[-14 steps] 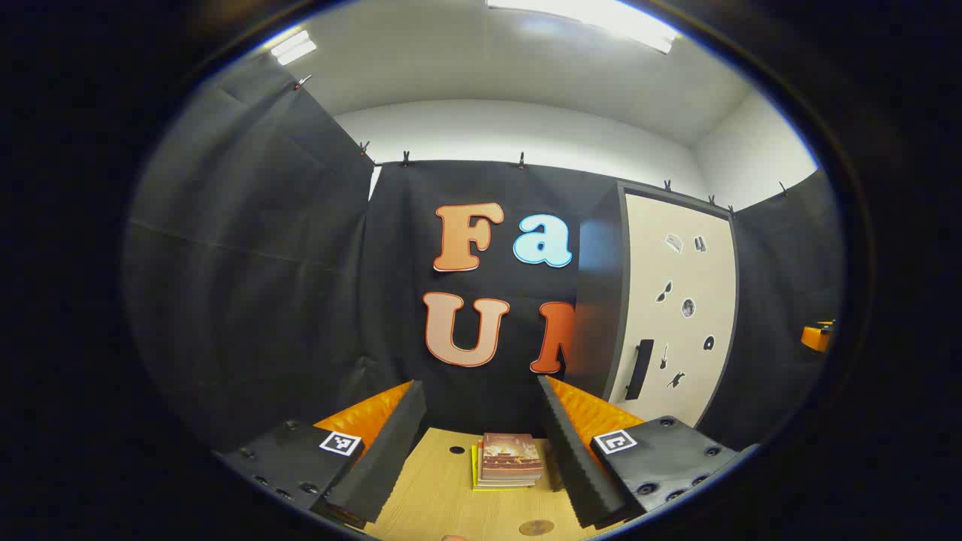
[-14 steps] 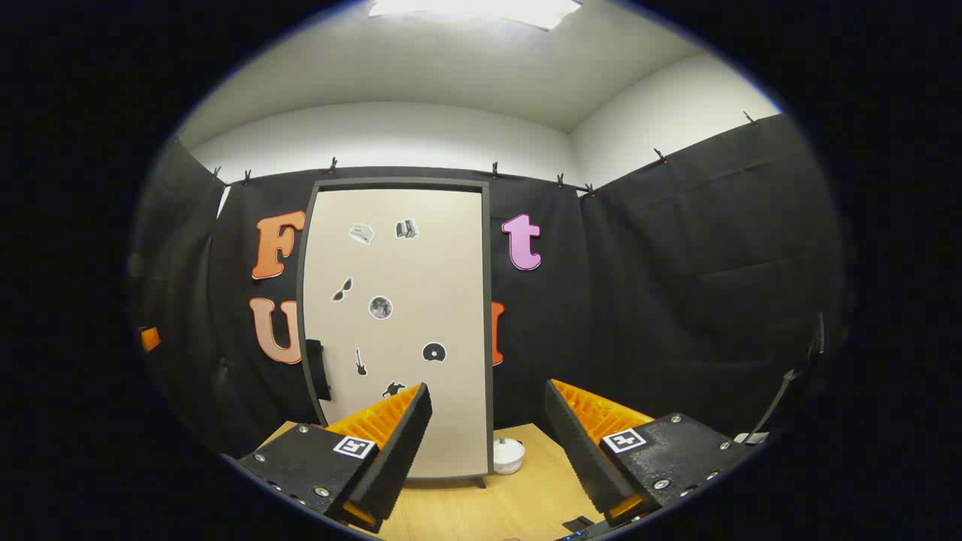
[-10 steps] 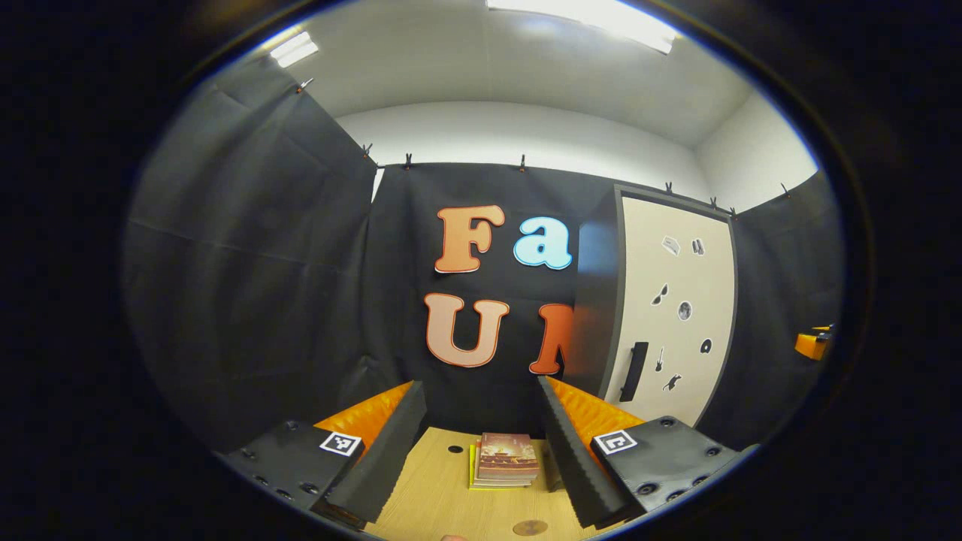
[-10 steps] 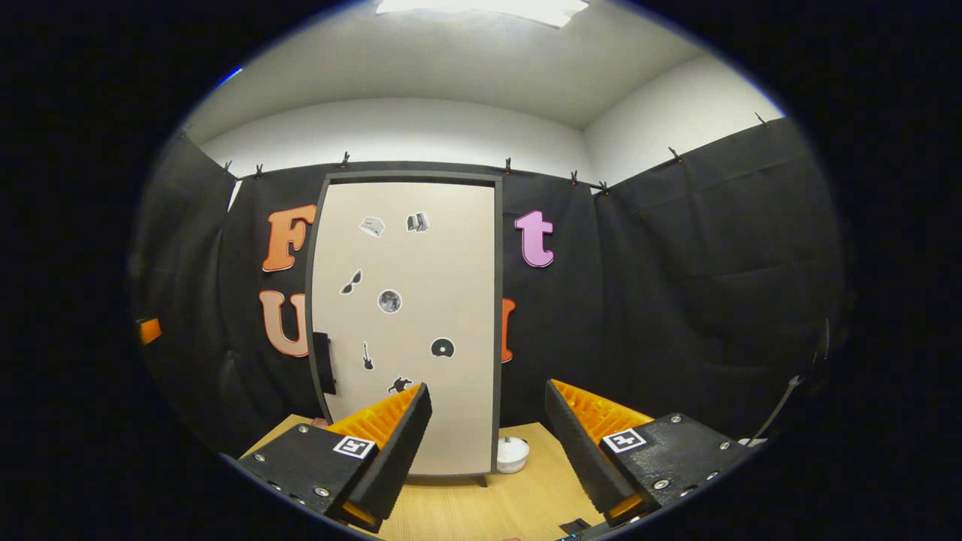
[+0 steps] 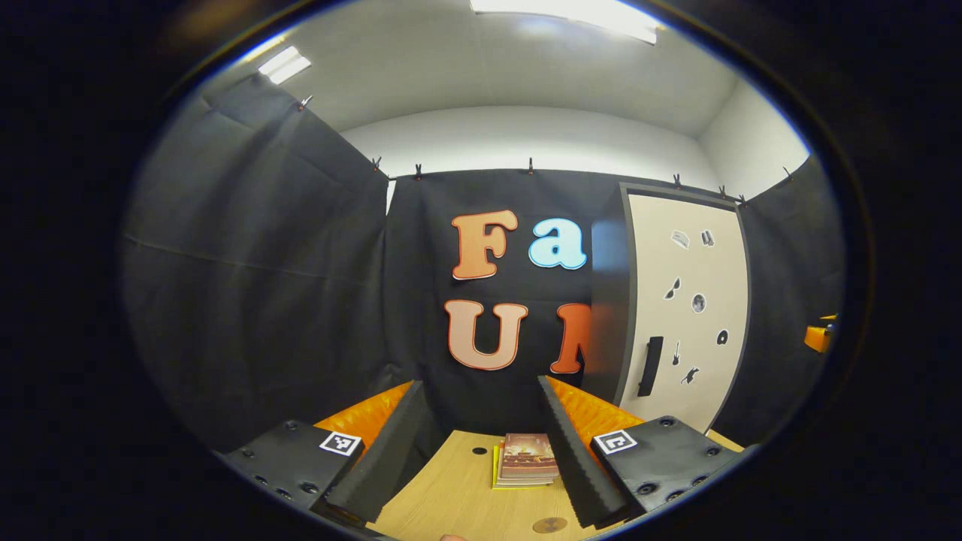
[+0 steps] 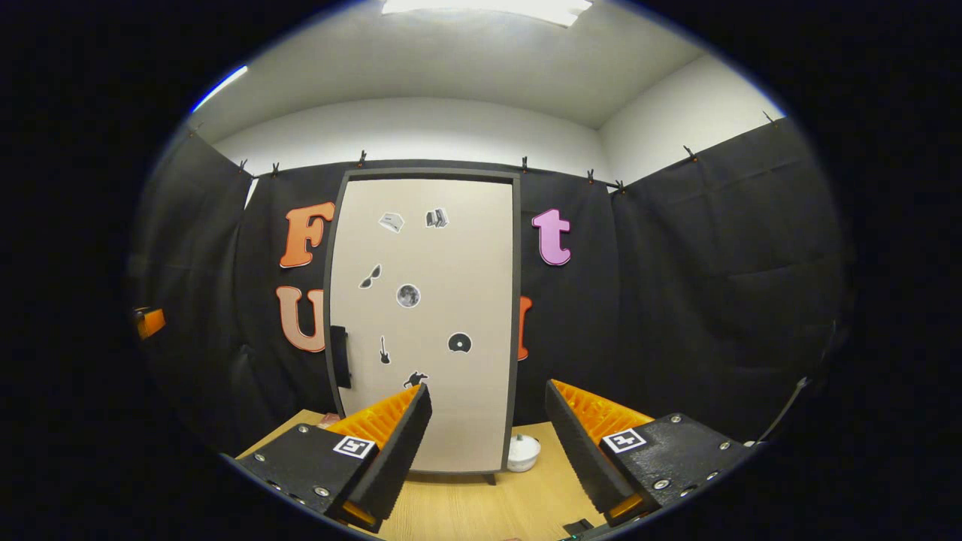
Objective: Open the cabinet door with the right hand, grasp the bottle in the cabinet with the left hand and place it on the coaster, then close the cabinet door with the right hand.
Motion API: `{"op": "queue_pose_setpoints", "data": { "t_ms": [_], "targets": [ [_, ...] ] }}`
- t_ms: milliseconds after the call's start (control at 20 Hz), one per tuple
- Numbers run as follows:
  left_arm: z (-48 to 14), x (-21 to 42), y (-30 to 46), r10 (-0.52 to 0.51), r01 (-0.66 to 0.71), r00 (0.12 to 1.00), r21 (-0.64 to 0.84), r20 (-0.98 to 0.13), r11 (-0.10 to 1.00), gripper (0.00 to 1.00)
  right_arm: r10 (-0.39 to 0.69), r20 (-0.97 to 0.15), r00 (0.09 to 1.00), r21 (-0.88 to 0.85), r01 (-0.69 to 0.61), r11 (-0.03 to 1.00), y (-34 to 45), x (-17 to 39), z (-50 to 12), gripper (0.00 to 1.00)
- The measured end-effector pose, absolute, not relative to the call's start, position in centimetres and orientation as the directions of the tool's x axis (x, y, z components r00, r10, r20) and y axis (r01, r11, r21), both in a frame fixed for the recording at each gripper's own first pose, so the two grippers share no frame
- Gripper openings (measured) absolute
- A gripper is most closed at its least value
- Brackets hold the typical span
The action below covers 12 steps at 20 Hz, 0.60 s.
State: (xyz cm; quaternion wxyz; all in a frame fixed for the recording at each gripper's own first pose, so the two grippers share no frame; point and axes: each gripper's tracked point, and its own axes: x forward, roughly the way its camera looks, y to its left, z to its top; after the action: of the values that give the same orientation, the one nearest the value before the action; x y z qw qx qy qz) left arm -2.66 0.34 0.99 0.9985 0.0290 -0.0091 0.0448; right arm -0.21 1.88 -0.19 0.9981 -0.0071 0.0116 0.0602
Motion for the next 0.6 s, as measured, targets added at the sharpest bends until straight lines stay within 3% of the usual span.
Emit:
{"op": "queue_pose_setpoints", "data": {
  "t_ms": [50, 400, 600],
  "targets": [
    [1.1, -2.7, 0.5, 0.091, -0.092, 0.996, 0.06, 0.022, 0.994, 1.0, 0.128, -0.025, 0.991, -0.011, -0.128, 0.992, 2.3, 0.1, -0.1, 0.94],
    [0.9, -0.4, 2.2, 0.06, -0.061, 0.998, 0.056, 0.025, 0.997, 0.93, 0.133, -0.022, 0.991, 0.0, -0.133, 0.991, 7.3, 1.1, 0.2, 0.94],
    [-1.1, 2.2, 2.1, -0.021, 0.022, 1.0, 0.056, -0.013, 0.998, 0.95, 0.126, -0.015, 0.992, 0.036, -0.125, 0.991, 11.6, 3.3, -0.6, 0.95]
  ]
}}
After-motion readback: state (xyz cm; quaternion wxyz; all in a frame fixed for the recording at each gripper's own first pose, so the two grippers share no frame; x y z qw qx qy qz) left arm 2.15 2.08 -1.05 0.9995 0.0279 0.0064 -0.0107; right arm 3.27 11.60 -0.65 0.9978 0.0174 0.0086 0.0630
